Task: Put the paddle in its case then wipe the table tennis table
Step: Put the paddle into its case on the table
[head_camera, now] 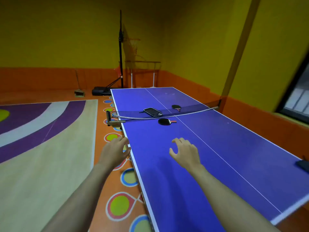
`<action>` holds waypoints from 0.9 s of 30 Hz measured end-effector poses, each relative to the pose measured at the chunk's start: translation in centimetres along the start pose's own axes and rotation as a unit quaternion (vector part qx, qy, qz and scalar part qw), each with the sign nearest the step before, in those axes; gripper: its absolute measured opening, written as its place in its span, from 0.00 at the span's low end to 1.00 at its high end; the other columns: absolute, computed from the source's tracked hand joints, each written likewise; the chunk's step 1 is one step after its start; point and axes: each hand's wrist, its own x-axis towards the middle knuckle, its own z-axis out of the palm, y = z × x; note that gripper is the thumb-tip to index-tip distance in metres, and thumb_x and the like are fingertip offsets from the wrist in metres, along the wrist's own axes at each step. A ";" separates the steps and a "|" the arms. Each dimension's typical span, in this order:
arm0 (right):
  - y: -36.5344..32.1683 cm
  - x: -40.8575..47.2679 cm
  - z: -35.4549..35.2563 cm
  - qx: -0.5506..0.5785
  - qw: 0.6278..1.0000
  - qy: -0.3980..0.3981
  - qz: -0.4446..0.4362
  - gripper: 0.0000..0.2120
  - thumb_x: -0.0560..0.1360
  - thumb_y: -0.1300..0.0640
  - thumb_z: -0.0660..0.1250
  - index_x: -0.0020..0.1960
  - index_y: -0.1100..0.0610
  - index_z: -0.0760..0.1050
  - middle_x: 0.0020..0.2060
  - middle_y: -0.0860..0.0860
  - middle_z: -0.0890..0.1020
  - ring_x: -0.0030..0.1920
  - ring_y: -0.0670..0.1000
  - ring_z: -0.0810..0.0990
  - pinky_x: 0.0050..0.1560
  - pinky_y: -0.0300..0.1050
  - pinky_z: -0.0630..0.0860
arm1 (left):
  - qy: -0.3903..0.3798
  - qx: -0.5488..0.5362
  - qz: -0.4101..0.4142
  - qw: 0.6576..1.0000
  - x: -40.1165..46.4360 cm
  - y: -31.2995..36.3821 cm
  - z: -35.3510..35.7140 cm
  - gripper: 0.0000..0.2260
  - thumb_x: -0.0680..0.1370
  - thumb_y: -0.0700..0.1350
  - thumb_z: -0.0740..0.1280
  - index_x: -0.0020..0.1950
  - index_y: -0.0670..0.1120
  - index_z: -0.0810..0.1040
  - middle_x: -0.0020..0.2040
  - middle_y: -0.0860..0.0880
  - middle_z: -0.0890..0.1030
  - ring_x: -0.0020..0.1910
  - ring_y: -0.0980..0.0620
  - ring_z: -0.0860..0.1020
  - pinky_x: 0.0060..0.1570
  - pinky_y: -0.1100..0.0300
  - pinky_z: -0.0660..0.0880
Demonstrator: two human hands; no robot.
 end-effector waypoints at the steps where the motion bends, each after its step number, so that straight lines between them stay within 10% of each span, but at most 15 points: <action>1: -0.4 0.6 0.8 0.004 1.000 -0.001 -0.002 0.19 0.78 0.42 0.67 0.64 0.50 0.78 0.52 0.48 0.82 0.49 0.54 0.82 0.44 0.49 0.77 | -0.002 -0.001 0.006 1.000 0.7 -0.7 0.3 0.11 0.79 0.53 0.71 0.59 0.51 0.78 0.57 0.54 0.82 0.53 0.52 0.79 0.41 0.59 0.78; 27: -4.2 24.8 21.1 0.080 0.986 -0.084 0.115 0.13 0.83 0.48 0.62 0.64 0.50 0.77 0.56 0.47 0.80 0.53 0.50 0.81 0.43 0.41 0.72 | -0.108 0.025 0.083 0.990 29.1 -18.2 17.5 0.09 0.80 0.51 0.69 0.58 0.52 0.79 0.53 0.52 0.83 0.51 0.49 0.81 0.42 0.53 0.81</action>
